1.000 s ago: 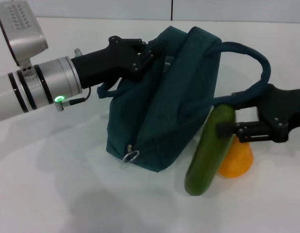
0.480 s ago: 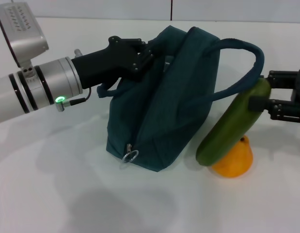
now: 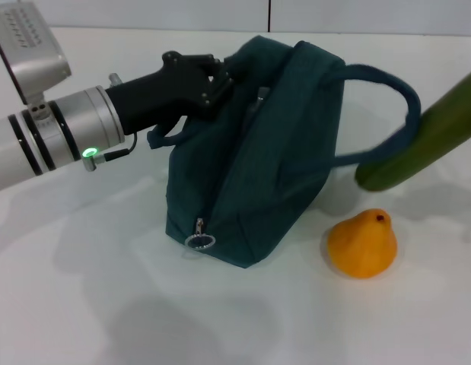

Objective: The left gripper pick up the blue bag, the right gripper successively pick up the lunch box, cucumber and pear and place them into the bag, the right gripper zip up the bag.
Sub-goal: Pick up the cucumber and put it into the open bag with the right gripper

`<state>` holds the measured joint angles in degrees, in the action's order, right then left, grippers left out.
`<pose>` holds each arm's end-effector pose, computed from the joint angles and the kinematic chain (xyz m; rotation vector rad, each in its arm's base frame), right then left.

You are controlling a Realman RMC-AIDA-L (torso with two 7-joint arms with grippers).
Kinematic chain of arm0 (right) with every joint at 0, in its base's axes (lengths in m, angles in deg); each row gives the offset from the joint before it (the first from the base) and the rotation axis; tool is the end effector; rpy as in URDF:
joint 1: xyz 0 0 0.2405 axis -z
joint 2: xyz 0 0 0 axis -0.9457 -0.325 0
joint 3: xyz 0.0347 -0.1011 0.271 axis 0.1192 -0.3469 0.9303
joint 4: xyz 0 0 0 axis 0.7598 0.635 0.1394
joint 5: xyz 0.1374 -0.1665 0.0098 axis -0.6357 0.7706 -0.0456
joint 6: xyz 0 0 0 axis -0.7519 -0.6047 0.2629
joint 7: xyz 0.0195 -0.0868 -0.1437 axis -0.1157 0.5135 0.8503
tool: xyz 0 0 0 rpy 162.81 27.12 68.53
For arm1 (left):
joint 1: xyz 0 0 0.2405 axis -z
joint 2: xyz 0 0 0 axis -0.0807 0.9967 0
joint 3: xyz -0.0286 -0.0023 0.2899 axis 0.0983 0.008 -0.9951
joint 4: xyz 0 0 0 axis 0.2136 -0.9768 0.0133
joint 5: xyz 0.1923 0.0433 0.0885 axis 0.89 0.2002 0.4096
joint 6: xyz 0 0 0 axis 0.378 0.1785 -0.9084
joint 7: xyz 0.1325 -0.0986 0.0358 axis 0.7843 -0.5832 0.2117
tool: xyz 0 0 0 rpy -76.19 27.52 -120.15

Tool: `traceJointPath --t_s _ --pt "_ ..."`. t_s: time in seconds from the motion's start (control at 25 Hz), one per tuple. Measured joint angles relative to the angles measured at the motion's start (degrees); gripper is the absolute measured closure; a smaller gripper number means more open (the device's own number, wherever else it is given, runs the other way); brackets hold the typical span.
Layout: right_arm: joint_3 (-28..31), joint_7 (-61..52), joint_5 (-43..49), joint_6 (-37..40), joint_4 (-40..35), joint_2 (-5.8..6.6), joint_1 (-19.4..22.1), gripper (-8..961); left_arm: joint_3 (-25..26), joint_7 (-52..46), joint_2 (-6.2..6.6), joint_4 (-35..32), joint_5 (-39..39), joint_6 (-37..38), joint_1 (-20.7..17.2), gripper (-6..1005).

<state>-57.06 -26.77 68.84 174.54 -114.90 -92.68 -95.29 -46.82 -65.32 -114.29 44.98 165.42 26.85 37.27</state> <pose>0.2555 0.3286 0.0776 -2.5704 0.4098 1.2200 -0.2418 0.3990 -0.0607 -2.4350 -0.3796 -0.9442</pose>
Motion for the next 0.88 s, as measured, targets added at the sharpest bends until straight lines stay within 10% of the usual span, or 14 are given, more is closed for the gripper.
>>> traceJointPath --t_s 0.88 --pt "6.54 4.94 -14.23 -2.51 7.37 -0.84 -0.87 436 -0.10 1.71 0.20 -0.62 -4.54 1.09 -1.45 921"
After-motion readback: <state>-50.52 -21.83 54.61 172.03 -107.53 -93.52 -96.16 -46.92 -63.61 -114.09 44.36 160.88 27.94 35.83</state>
